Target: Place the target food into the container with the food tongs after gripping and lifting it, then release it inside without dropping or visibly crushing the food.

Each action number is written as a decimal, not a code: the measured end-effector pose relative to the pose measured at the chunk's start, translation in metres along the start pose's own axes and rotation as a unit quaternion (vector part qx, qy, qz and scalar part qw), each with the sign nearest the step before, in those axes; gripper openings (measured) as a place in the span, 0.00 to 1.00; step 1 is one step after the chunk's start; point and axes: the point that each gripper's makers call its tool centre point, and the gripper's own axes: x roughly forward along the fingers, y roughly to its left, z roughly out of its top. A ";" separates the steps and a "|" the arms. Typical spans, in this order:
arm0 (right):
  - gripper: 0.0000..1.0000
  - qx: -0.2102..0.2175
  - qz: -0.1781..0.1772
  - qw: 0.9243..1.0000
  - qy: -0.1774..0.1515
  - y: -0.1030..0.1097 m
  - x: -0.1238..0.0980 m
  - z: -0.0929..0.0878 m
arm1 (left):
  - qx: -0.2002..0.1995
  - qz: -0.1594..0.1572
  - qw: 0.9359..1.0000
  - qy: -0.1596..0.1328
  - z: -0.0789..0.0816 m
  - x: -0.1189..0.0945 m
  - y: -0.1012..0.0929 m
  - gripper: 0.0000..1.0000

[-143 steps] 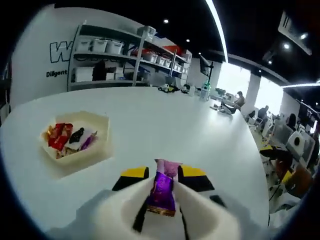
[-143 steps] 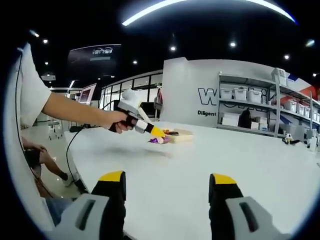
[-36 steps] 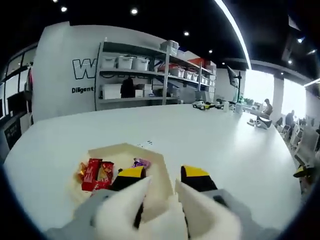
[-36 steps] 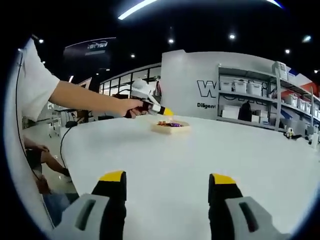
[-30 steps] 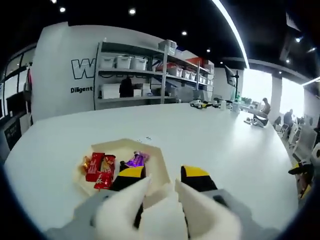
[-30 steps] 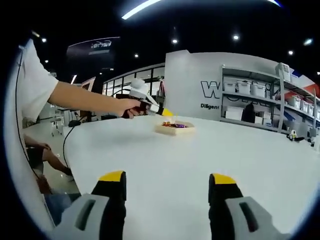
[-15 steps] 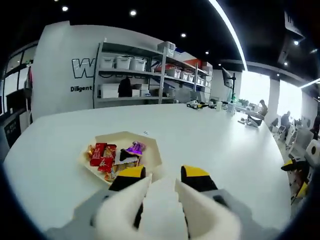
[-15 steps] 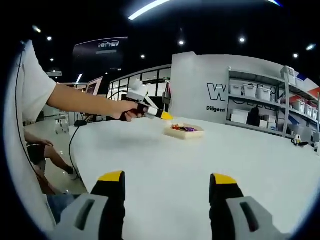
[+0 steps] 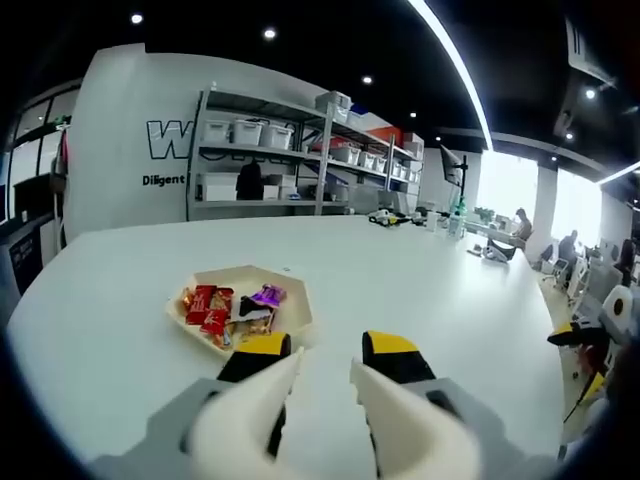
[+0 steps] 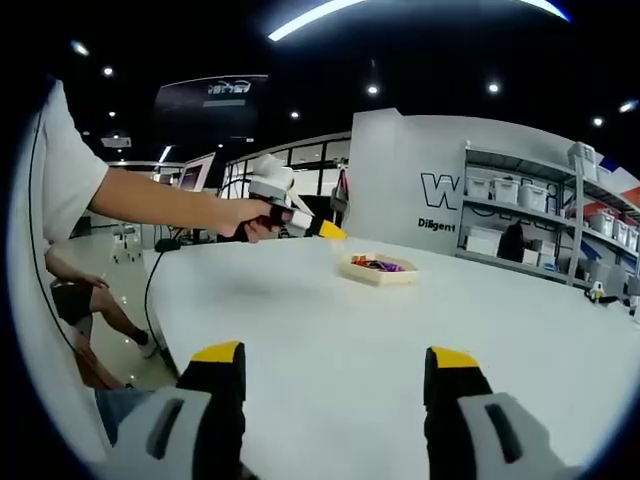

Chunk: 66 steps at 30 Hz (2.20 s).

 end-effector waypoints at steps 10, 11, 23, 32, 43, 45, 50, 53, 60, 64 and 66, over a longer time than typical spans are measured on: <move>0.75 -0.004 0.015 1.000 -0.005 0.019 0.001 0.004 | -0.008 -0.004 1.000 -0.003 -0.018 -0.034 -0.010 0.27; 0.74 -0.005 0.019 1.000 -0.003 0.023 0.002 0.003 | -0.009 -0.004 1.000 -0.003 -0.020 -0.037 -0.011 0.27; 0.81 -0.018 0.023 0.999 -0.013 0.038 0.015 0.008 | -0.025 -0.018 0.999 -0.012 -0.038 -0.071 -0.021 0.27; 0.84 -0.004 0.031 0.999 -0.022 0.046 0.030 0.010 | -0.033 -0.037 0.999 -0.019 -0.045 -0.084 -0.030 0.28; 0.68 -0.006 0.077 0.996 -0.046 0.062 0.053 0.028 | -0.012 -0.079 0.996 -0.037 -0.056 -0.100 -0.039 0.27; 0.62 -0.001 0.093 0.995 -0.045 0.066 0.057 0.029 | -0.006 -0.104 0.994 -0.045 -0.058 -0.105 -0.047 0.27; 0.48 0.002 0.113 0.993 -0.041 0.069 0.066 0.027 | 0.030 -0.146 0.988 -0.044 -0.063 -0.112 -0.068 0.27; 0.46 0.004 0.121 0.992 -0.041 0.071 0.070 0.027 | 0.038 -0.153 0.986 -0.045 -0.064 -0.114 -0.074 0.27; 0.42 0.006 0.170 0.984 -0.058 0.092 0.070 0.032 | 0.035 -0.177 0.983 -0.039 -0.070 -0.119 -0.089 0.27; 0.29 -0.015 0.188 0.981 -0.043 0.099 0.071 0.026 | 0.021 -0.196 0.979 -0.043 -0.070 -0.123 -0.099 0.28; 0.27 -0.024 0.207 0.977 -0.048 0.106 0.070 0.027 | 0.024 -0.209 0.976 -0.047 -0.071 -0.126 -0.106 0.28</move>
